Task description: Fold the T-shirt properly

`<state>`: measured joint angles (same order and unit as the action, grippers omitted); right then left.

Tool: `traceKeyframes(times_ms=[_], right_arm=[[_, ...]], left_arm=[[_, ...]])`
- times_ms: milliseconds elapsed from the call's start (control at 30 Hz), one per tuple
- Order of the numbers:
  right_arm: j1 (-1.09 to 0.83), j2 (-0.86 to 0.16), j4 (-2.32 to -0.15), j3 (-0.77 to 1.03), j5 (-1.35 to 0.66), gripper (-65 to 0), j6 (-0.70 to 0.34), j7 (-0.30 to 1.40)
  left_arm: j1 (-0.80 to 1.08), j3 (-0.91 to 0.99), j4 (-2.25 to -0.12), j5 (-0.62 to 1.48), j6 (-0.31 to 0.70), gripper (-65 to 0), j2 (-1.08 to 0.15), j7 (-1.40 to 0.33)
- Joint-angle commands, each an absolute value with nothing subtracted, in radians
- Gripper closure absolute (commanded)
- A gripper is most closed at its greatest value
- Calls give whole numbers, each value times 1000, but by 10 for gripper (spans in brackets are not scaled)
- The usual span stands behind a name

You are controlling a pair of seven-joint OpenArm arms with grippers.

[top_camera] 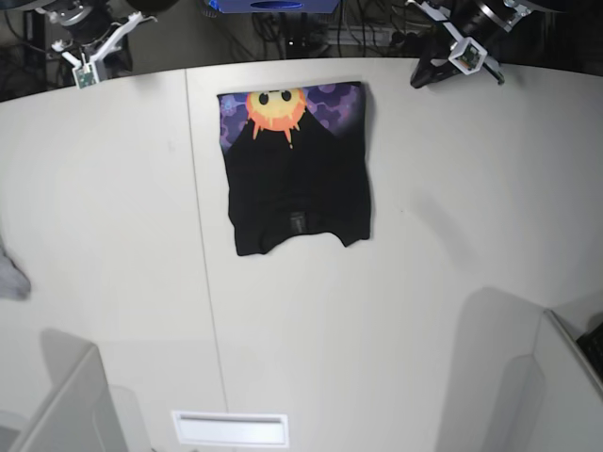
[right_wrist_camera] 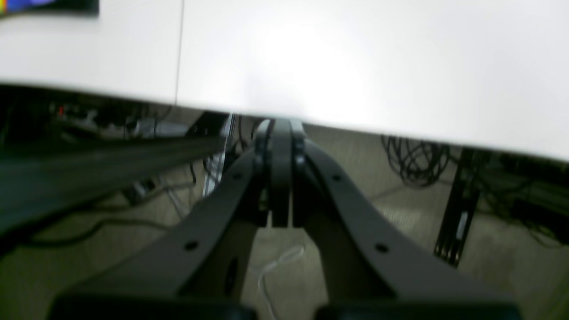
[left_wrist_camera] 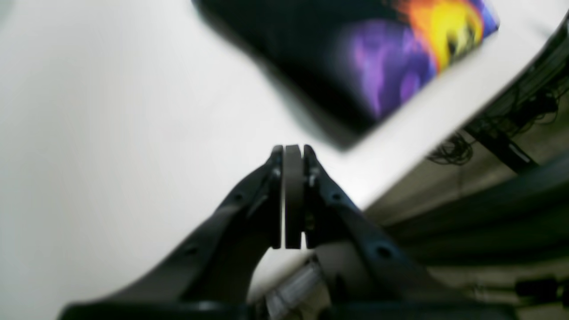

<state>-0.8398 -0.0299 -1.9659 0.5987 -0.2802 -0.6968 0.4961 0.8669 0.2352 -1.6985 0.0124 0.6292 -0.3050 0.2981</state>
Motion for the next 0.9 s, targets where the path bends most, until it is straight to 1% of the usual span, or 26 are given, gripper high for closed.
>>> traceKeyframes(times_ms=[0,100,233,400,533,733,867], right_arm=[[-866,-38,-1983,607,-286,0,-698,479],[-897,-39,-1974,607,-285,0,-698,481],[-909,-39,-1931,605,-285,0,-698,550],[-903,-39,-1807,578,-285,0,-698,578],[-885,-91,-1678,479,-239,0,-698,573],[-773,-105,-1434,367,-104,0,-698,570],[-707,-105,-1264,317,-44,0,-698,490]], left_arm=[[891,240,-1690,31,636,0,-312,340],[920,237,-1633,31,636,0,-312,343],[951,229,-1563,30,636,0,-311,344],[952,229,-1428,30,636,0,-308,344],[892,174,-1277,30,633,0,-309,346],[756,73,-1043,31,631,0,-305,346],[673,42,-905,33,630,0,-257,344]])
